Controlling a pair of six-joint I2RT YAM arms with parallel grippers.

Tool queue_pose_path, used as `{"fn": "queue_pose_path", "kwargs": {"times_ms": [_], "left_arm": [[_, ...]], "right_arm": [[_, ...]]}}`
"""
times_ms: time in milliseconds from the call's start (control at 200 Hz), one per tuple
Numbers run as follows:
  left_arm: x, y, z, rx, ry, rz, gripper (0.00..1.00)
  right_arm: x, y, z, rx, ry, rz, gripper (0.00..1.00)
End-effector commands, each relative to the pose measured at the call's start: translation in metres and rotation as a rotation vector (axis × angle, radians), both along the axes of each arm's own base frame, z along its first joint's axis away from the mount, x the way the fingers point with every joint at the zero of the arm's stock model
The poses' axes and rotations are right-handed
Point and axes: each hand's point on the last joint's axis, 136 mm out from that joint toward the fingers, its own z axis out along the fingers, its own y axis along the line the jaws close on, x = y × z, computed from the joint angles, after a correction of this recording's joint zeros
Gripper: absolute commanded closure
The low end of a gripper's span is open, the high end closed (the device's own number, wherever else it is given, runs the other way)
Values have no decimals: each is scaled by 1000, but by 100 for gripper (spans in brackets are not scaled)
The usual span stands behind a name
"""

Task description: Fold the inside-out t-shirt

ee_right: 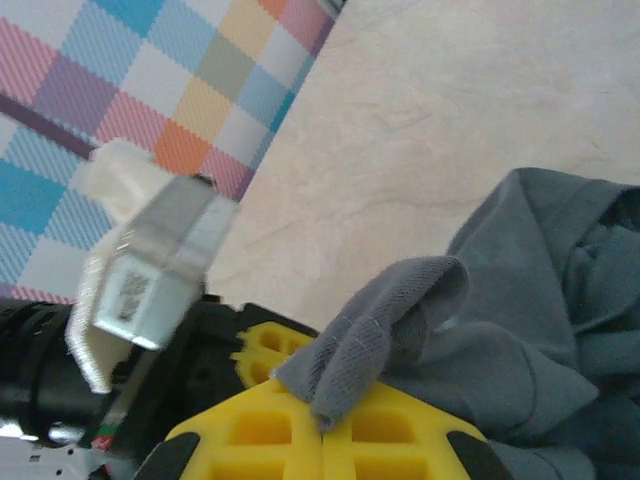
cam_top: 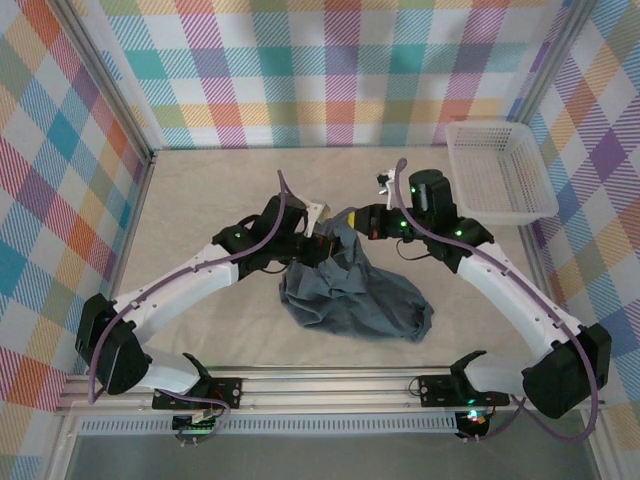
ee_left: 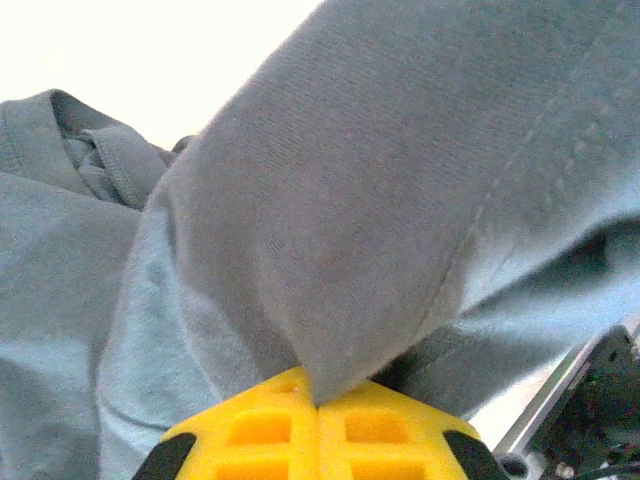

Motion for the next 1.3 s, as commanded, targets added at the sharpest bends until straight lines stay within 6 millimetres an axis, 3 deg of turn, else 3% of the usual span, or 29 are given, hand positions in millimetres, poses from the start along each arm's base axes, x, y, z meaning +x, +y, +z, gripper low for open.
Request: {"fn": "queue_pose_path", "kwargs": {"times_ms": [0, 175, 265, 320, 420, 600, 750, 835, 885, 945, 1015, 1065, 1105, 1155, 1220, 1295], "left_arm": [[-3, 12, 32, -44, -37, 31, 100], [-3, 26, 69, -173, -50, 61, 100], [-3, 34, 93, -266, -79, 76, 100], [-6, 33, 104, -315, -92, 57, 100], [-11, 28, 104, -328, -81, 15, 100], [-12, 17, 98, -356, -58, -31, 100], [-11, 23, 111, -355, -116, -18, 100], [-14, 32, 118, -339, -159, -7, 100], [-9, 49, 113, -277, -179, 79, 100], [-3, 87, 102, -160, -199, 262, 100], [-2, 168, 79, 39, -218, 633, 100], [-16, 222, 62, 135, -233, 859, 100], [-31, 253, 46, 174, -243, 992, 100], [-47, 275, 24, 178, -229, 1075, 75], [-58, 280, 7, 125, -217, 1078, 39], [-61, 283, 8, 66, -247, 1089, 17]], "right_arm": [[11, -16, -5, -20, 50, -73, 100], [19, -45, -42, -154, 114, -163, 100], [18, -63, -75, -293, 127, -194, 92], [14, -67, -84, -346, 128, -172, 89], [-1, -54, -74, -313, 65, -66, 80], [-25, -21, -49, -311, -234, 99, 63], [-6, -20, -47, -294, -236, 7, 58], [9, -23, -52, -320, -198, -56, 49], [16, -28, -55, -344, -163, -108, 45], [24, -37, -59, -363, -104, -171, 42], [28, -46, -66, -356, -22, -219, 41], [28, -50, -73, -345, 23, -229, 41], [27, -50, -77, -335, 46, -226, 41], [25, -50, -82, -328, 64, -217, 41], [22, -47, -87, -322, 82, -197, 41], [22, -45, -91, -326, 105, -187, 40]]}}
